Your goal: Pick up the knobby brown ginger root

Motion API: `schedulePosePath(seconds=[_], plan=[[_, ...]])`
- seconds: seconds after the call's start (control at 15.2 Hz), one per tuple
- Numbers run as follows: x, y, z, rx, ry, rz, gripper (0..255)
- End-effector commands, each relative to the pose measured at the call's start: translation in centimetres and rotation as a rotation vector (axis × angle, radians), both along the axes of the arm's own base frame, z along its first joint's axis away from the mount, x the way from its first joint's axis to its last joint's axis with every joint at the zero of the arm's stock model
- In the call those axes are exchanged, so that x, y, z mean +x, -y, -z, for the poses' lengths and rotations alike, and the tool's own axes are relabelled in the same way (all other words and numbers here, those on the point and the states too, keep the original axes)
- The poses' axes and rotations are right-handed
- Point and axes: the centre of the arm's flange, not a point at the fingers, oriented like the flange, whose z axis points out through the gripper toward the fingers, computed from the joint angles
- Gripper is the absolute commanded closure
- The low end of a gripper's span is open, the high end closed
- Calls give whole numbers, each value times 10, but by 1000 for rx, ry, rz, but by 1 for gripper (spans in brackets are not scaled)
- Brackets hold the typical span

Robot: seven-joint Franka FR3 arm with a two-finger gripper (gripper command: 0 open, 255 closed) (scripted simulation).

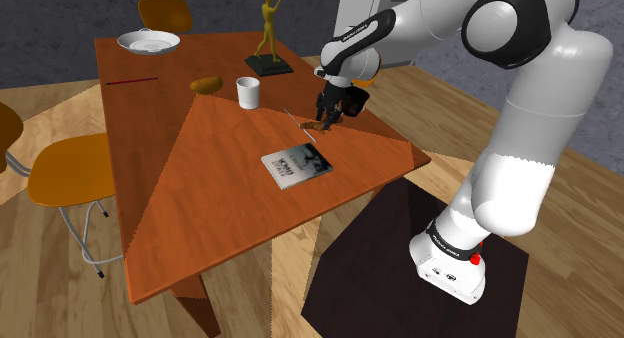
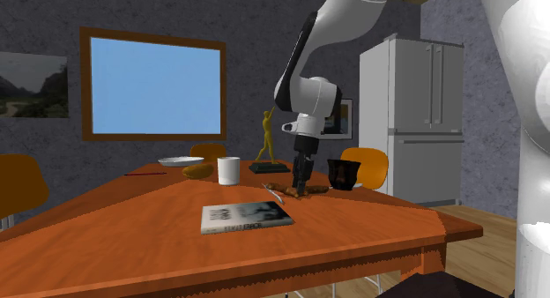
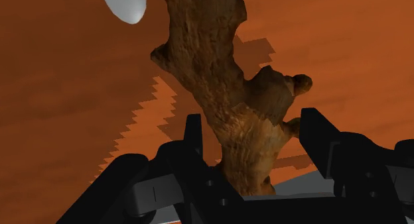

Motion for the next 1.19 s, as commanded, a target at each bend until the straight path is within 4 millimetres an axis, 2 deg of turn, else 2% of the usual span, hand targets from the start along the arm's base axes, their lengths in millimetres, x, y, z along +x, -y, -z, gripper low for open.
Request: schedulePosePath(seconds=[0.0, 0.33, 1.12], plan=[[0, 0, 1, 0, -1, 0, 255], [0, 0, 1, 0, -1, 0, 255], [0, 0, -63, 0, -1, 0, 255]])
